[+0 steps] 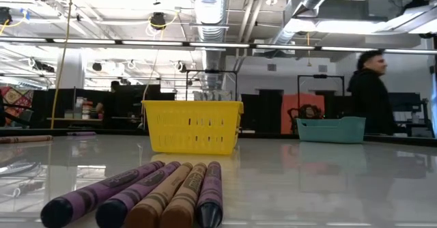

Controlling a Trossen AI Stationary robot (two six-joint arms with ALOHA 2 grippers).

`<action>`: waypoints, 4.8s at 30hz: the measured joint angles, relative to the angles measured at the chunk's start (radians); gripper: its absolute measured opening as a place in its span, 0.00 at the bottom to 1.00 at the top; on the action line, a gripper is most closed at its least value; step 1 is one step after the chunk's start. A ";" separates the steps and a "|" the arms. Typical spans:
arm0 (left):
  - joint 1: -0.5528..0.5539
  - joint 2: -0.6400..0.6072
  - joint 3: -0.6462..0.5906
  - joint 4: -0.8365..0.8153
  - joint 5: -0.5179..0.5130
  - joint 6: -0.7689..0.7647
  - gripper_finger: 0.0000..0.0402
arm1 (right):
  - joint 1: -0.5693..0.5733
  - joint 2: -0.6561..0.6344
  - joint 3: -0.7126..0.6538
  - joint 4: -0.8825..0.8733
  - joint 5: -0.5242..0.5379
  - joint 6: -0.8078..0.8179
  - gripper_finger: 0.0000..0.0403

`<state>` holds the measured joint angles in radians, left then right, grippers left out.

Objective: Sort crayons
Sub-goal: Put the blue crayon into the orange basket

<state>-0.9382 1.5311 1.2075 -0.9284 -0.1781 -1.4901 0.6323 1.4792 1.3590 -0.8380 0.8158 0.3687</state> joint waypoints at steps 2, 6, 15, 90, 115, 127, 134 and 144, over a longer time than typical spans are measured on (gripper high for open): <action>0.035 0.000 0.018 0.005 -0.096 0.085 0.27 | 0.000 0.000 0.000 -0.002 0.000 0.004 0.45; 0.161 0.000 0.023 0.007 -0.248 0.273 0.27 | 0.000 -0.001 -0.012 -0.035 -0.001 0.061 0.45; 0.654 0.000 0.023 0.156 -0.301 0.842 0.27 | 0.031 -0.001 -0.199 -0.023 -0.004 0.306 0.45; 1.631 0.806 0.716 0.153 0.144 1.043 0.27 | 0.204 0.000 -0.452 0.203 0.091 0.513 0.45; 1.532 0.846 0.950 -0.113 -0.010 1.332 0.27 | 0.202 0.000 -0.452 0.192 0.100 0.510 0.45; 1.551 0.895 0.946 -0.130 0.084 1.328 0.27 | 0.238 0.000 -0.452 0.218 0.081 0.523 0.45; 1.551 0.895 0.946 -0.121 0.086 1.344 0.27 | 0.238 0.000 -0.452 0.217 0.081 0.521 0.45; 1.564 0.946 0.953 -0.159 0.194 1.347 0.27 | 0.238 0.000 -0.452 0.227 0.081 0.523 0.45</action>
<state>0.6256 2.4774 2.1601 -1.0871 0.0157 -0.1432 0.8703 1.4796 0.9070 -0.6113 0.8970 0.8913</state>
